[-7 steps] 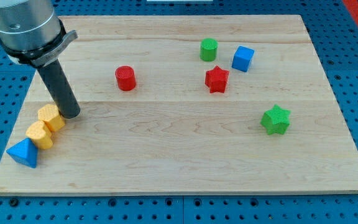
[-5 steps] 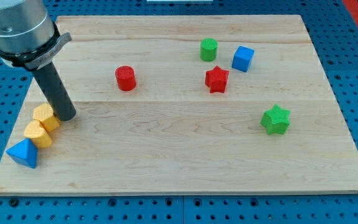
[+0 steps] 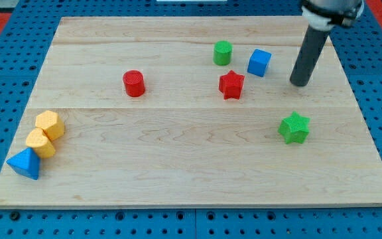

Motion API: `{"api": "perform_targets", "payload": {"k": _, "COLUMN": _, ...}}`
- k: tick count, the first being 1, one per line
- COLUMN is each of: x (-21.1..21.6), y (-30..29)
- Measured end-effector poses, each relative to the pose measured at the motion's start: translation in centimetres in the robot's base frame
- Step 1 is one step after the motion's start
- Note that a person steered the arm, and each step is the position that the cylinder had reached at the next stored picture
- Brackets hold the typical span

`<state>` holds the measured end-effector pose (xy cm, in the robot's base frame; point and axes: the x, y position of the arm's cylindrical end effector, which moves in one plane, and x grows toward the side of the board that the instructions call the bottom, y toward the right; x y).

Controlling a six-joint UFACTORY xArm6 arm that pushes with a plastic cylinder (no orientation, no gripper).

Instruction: Slide the blue cube towards the bottom left

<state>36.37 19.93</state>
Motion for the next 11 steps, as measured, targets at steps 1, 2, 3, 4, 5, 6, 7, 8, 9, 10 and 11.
{"api": "perform_targets", "payload": {"k": 1, "x": -3.6, "y": -2.1}}
{"api": "perform_targets", "payload": {"k": 2, "x": -4.1, "y": -5.8}}
{"api": "perform_targets", "payload": {"k": 3, "x": -3.9, "y": -8.8}}
{"api": "perform_targets", "payload": {"k": 4, "x": -3.4, "y": -10.4}}
{"api": "perform_targets", "payload": {"k": 5, "x": -2.3, "y": -12.6}}
{"api": "perform_targets", "payload": {"k": 6, "x": -1.2, "y": -15.4}}
{"api": "perform_targets", "payload": {"k": 7, "x": -0.7, "y": -18.5}}
{"api": "perform_targets", "payload": {"k": 8, "x": -0.8, "y": -22.1}}
{"api": "perform_targets", "payload": {"k": 9, "x": -0.8, "y": -24.3}}
{"api": "perform_targets", "payload": {"k": 10, "x": 1.2, "y": -25.2}}
{"api": "perform_targets", "payload": {"k": 11, "x": 3.0, "y": -25.3}}
